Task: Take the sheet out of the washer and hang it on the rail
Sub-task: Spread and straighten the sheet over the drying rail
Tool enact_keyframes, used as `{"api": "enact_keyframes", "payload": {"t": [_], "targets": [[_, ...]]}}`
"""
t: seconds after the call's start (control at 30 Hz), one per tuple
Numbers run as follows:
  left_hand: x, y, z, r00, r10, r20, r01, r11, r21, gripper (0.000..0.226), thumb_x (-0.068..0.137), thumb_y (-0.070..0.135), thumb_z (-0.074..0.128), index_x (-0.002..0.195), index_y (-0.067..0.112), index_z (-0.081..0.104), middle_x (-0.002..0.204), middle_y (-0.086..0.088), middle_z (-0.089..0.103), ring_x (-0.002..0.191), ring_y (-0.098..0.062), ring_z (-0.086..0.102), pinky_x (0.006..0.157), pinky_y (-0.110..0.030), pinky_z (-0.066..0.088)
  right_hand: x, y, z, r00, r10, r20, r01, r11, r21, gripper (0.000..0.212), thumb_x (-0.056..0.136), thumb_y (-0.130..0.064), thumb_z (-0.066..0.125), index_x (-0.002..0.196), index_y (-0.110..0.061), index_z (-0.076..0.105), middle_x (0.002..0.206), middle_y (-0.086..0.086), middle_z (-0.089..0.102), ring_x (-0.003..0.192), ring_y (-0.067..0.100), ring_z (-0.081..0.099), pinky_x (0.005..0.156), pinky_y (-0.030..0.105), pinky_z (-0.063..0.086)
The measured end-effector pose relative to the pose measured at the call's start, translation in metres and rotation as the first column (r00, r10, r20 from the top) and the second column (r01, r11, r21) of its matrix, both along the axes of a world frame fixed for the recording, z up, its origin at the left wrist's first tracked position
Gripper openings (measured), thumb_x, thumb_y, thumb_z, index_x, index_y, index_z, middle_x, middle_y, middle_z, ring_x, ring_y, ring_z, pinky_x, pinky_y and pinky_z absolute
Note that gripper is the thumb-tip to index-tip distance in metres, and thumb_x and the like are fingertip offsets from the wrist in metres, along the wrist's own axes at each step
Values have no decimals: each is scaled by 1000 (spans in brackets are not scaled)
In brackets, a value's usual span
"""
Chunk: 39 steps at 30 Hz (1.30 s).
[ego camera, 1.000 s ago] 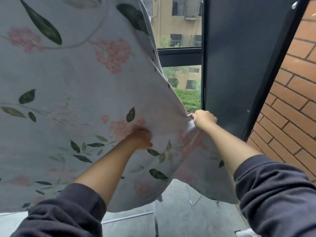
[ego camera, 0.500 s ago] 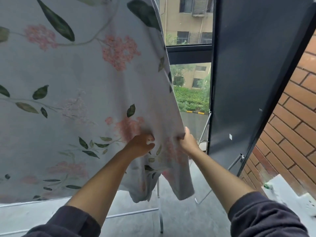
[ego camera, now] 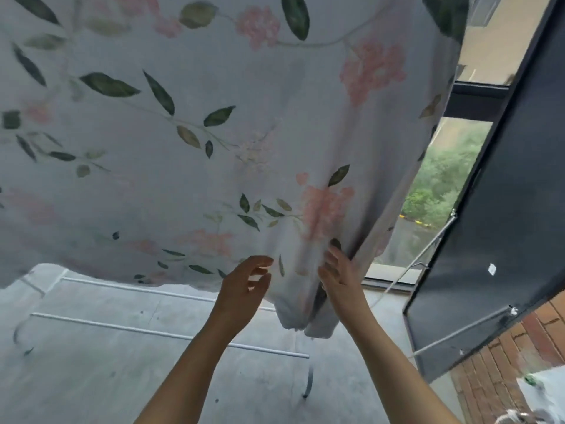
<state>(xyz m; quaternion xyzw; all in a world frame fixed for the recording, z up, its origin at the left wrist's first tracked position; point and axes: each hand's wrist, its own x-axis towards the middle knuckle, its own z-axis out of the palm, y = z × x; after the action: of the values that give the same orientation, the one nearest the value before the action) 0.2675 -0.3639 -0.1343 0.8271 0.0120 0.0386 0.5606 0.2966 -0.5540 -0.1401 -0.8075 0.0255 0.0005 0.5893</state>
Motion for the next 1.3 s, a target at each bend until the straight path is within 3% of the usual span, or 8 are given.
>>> {"api": "enact_keyframes", "payload": {"t": [0.13,0.3,0.43,0.6,0.8,1.0,1.13,1.3], "targets": [[-38,83,3,983,176,60,-172,983,-66,23,91,9,57,105,26,63,103,15,67,93,6,60,72,-2,44,-14,86,11,994,75,-77,-70,995,70,27,98,-16,46,120,-32,48,121,-8,56,115,14,53,103,44,44],[-88,199,10,955,292,53,-283,950,-130,22,91,7,58,102,24,65,97,16,70,93,2,63,74,-7,46,-35,213,28,979,203,-27,-199,975,98,28,96,-12,48,100,-39,54,110,-13,61,111,18,58,96,43,49],[-127,297,3,914,406,10,-401,906,-138,23,90,6,57,93,27,66,90,16,71,91,-5,66,77,-21,51,-55,314,23,960,275,-47,-271,960,73,23,94,-13,51,97,-35,59,108,-10,65,105,14,61,96,44,49],[-154,379,-8,847,529,-51,-529,831,-170,26,89,1,55,88,25,66,87,11,72,89,-12,67,80,-33,53,-59,397,13,939,320,-124,-311,947,83,19,94,-11,49,97,-26,60,107,-2,65,99,21,63,80,35,50],[-125,446,-22,833,545,-95,-553,813,-183,24,90,2,54,88,23,66,87,14,72,87,-10,67,81,-32,54,-27,468,-5,923,336,-185,-332,942,54,19,96,-12,48,93,-27,59,103,1,65,94,19,64,80,37,52],[-64,514,-27,877,475,-73,-480,872,-91,25,90,7,55,88,30,64,86,22,69,86,-2,65,69,-10,48,29,542,-24,935,267,-232,-244,962,125,18,95,-11,49,91,-22,63,103,1,68,88,14,68,75,30,55],[-30,532,-44,910,399,-114,-409,909,-85,24,89,5,55,86,27,65,84,13,71,84,-6,66,75,-19,50,45,560,-30,944,171,-282,-104,966,235,21,94,-6,46,91,-18,63,100,3,69,84,17,67,79,36,53],[22,483,-103,915,146,-377,-254,932,-257,21,88,1,56,83,19,65,76,5,72,74,-15,68,70,-32,52,41,503,-83,850,-130,-510,347,867,358,19,94,-7,46,90,-15,63,95,5,68,87,23,65,76,36,50]]}}
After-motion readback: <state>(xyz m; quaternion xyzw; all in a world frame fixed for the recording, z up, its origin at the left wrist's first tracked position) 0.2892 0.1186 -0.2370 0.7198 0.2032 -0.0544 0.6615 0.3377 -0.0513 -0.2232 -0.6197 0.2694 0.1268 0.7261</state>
